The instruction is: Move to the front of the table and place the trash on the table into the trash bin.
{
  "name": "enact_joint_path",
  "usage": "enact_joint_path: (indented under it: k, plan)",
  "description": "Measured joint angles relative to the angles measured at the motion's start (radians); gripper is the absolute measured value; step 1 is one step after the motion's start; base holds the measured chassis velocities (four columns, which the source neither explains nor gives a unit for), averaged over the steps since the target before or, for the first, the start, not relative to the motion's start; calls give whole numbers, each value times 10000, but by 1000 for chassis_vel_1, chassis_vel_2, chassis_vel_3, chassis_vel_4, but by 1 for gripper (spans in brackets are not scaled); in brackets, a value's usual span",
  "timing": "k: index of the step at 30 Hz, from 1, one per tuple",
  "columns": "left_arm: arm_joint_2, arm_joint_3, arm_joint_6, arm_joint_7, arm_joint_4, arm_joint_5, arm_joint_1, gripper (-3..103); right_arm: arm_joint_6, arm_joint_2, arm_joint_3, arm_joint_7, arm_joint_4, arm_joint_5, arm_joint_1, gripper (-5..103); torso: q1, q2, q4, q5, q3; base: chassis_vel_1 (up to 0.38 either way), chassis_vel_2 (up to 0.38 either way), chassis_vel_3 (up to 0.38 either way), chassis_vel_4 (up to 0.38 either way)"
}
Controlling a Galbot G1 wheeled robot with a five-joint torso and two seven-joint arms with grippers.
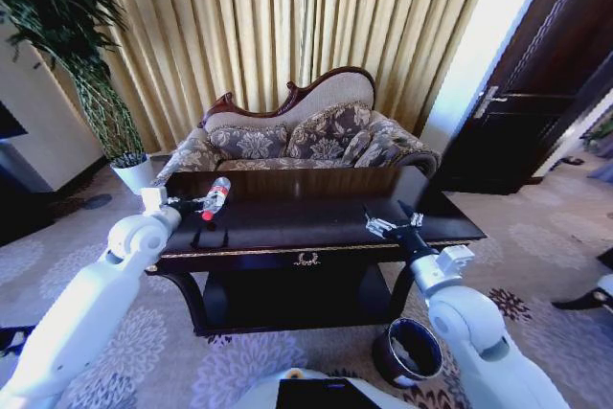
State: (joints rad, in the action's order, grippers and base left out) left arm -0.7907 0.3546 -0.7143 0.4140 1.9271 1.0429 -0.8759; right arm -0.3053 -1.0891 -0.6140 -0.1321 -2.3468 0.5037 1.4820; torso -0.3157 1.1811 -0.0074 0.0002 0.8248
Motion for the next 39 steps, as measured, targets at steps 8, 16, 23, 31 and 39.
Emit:
enact_joint_path:
  k: [8, 16, 23, 31, 39]
  plan:
    - [-191, -500, -3, 13, -411, -30, 267, 100, 0, 2, -5, -15, -17, 0, 24, 100, 0, 0, 0, -2, 0, 0, 0, 0, 0]
    - [-309, -738, 2, 10, -667, -55, 424, 100, 3, -1, -31, -162, 12, 2, 52, 100, 0, -1, 0, -2, 0, 0, 0, 0, 0]
    - [-340, -740, 7, 10, -770, -59, 424, 103, 6, 9, -47, -235, 11, 42, 51, 100, 0, 0, 0, -2, 0, 0, 0, 0, 0]
    - [-343, -666, 16, 9, -929, -43, 427, 68, 12, -13, -66, -246, 17, 54, 46, 100, 0, 0, 0, -2, 0, 0, 0, 0, 0]
    - [-326, -607, 21, -12, -865, -32, 417, 43, 15, -29, -73, -255, 14, 71, 52, 100, 1, 0, 0, -2, 0, 0, 0, 0, 0]
